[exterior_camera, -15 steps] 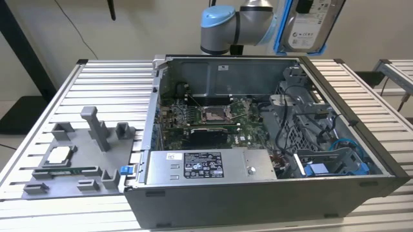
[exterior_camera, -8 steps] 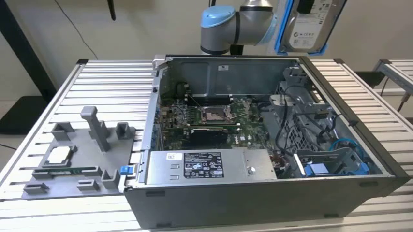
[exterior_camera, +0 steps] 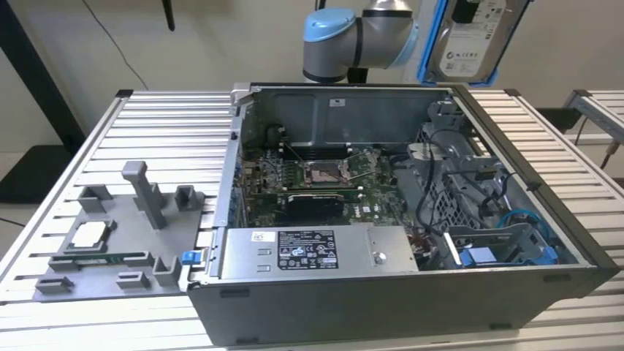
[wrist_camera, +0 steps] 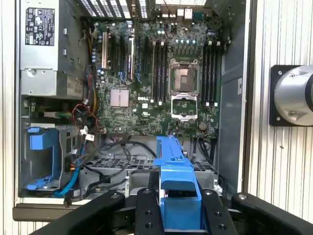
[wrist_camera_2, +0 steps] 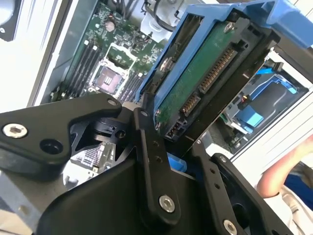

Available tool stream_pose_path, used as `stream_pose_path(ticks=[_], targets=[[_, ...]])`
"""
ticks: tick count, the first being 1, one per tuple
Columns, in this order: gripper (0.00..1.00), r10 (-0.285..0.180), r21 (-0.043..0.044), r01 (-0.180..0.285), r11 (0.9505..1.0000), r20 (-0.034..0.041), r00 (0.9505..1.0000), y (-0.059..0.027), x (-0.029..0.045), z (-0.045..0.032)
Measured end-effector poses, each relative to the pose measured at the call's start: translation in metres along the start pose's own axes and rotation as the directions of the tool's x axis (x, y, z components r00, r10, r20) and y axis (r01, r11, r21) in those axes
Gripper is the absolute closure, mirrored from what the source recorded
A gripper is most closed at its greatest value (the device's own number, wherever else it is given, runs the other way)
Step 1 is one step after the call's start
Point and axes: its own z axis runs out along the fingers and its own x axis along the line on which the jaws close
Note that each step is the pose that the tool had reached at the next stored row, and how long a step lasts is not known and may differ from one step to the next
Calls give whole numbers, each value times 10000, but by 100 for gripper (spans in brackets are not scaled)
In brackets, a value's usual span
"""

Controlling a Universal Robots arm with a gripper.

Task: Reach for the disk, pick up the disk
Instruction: 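Pick up the disk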

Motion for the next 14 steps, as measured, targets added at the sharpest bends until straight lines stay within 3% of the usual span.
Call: stream_pose_path(ticks=[14], targets=[[100,0,-11,0,10000,0,10000,-50,287,4]])
